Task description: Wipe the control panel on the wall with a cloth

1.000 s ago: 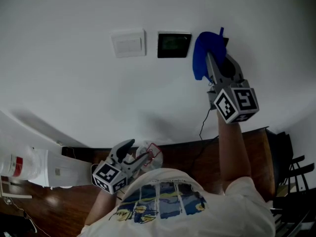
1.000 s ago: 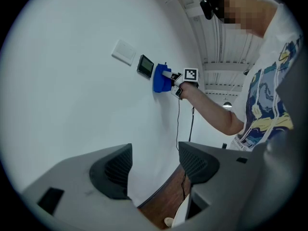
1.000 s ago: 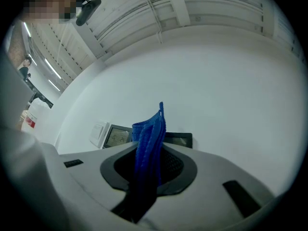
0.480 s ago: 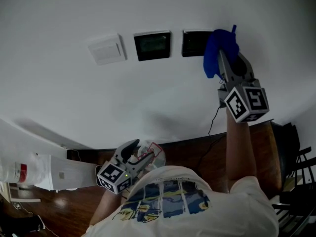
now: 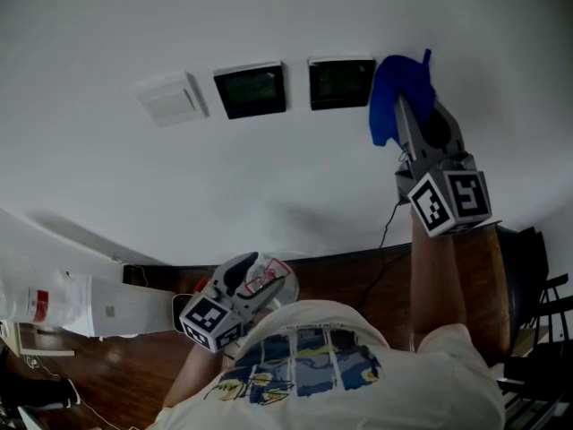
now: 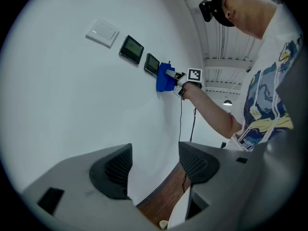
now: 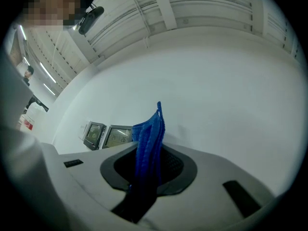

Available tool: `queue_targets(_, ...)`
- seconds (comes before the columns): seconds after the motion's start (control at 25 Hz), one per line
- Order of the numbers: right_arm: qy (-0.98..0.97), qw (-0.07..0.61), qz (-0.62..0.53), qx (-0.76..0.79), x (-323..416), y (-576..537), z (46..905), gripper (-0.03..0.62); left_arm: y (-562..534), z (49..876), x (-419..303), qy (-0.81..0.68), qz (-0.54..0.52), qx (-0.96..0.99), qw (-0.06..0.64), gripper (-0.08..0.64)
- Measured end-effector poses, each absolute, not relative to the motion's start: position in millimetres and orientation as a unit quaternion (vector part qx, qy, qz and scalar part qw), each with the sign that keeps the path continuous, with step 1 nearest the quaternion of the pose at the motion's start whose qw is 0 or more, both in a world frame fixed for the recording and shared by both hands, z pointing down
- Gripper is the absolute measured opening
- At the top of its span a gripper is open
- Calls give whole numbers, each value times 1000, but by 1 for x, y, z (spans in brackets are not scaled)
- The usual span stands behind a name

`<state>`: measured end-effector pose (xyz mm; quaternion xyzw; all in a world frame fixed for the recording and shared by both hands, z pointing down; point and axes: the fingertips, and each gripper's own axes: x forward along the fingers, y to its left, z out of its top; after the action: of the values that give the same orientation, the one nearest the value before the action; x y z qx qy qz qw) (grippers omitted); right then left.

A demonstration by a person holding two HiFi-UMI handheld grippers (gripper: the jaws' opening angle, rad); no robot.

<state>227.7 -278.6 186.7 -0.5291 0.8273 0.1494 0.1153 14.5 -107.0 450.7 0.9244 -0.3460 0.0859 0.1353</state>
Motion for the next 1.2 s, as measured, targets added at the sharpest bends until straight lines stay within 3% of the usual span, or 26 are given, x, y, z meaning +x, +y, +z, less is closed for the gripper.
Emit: queue_targets(1.2, 871, 100, 111, -468, 214, -175, 270, 97, -133, 413, -36, -449, 59, 887, 96, 281)
